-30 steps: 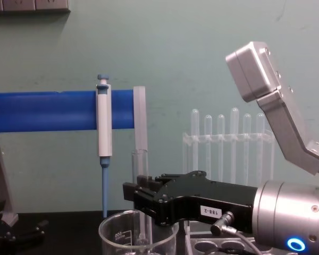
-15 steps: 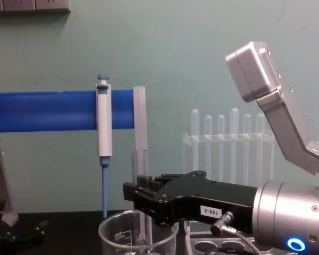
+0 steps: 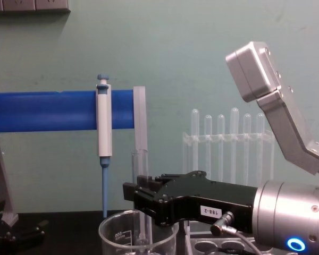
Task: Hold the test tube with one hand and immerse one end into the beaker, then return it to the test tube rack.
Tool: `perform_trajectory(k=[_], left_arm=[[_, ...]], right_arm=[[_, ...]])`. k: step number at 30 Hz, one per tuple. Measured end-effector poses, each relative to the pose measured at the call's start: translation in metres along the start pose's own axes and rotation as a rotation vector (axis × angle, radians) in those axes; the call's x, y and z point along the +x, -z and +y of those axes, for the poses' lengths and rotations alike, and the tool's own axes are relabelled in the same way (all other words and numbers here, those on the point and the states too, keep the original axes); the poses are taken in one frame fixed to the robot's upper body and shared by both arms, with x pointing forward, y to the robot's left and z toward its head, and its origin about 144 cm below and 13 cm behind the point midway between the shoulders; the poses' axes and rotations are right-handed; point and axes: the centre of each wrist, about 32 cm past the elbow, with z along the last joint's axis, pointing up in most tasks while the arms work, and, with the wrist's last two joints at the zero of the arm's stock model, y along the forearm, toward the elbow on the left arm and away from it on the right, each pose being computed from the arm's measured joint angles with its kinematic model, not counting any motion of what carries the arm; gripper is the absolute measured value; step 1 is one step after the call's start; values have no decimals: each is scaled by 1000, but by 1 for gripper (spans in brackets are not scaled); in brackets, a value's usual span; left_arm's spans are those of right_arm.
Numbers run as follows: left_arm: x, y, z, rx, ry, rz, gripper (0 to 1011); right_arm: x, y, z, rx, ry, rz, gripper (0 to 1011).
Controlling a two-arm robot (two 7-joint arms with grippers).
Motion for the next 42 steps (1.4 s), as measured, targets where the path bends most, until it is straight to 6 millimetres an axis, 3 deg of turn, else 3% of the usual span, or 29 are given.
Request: perform_trajectory(k=[42], left_arm=[[0,0,0,0,0,0,1000]], right_arm=[[0,0,0,0,0,0,227]])
